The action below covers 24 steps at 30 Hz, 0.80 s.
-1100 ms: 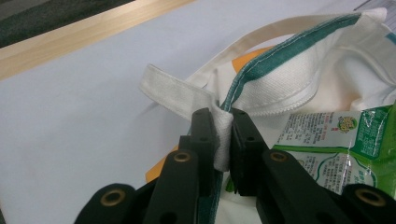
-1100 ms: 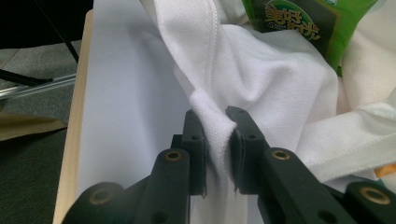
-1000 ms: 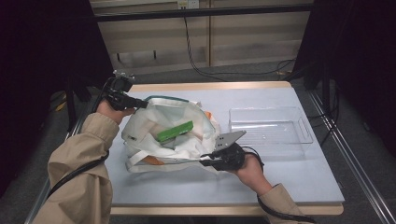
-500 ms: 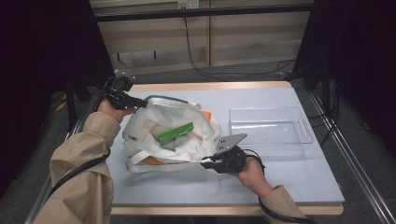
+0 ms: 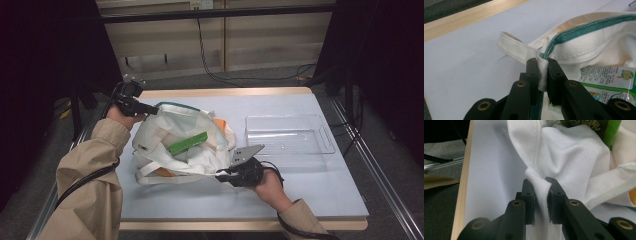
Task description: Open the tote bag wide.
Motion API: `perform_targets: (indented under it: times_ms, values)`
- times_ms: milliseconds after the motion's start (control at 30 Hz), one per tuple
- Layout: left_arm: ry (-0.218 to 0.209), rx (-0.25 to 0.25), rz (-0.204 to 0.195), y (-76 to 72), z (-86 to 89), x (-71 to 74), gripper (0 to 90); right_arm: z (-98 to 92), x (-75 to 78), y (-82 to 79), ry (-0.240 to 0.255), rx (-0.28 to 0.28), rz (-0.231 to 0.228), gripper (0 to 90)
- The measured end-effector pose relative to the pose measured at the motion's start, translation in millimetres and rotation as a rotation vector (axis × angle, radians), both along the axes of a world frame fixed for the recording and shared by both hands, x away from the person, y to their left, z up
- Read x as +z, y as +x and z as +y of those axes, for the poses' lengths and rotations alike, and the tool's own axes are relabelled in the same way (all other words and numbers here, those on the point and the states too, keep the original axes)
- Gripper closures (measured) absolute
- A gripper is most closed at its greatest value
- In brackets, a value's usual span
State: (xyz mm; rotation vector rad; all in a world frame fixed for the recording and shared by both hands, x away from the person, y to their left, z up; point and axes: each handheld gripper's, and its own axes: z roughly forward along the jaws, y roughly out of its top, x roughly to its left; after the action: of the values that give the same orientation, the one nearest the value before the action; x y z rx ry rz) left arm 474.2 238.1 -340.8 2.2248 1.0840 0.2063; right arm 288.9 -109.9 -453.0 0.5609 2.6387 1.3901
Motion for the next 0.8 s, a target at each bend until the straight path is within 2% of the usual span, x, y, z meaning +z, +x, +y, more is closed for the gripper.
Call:
perform_targets:
  times_ms: [400, 467, 800]
  values:
    - [-0.007, 0.024, 0.009, 9.9, 1.1, -5.9, 81.6, 2.1, -3.4, -0.8, -0.009, 0.011, 0.006, 78.5]
    - [-0.018, 0.027, 0.016, 11.8, 1.0, -6.8, 81.6, 1.7, -3.7, -0.7, -0.008, 0.010, 0.006, 78.5]
    - [-0.004, 0.031, 0.019, 19.0, 0.4, -11.6, 81.6, 1.5, -4.8, -0.7, -0.005, 0.012, 0.012, 78.4]
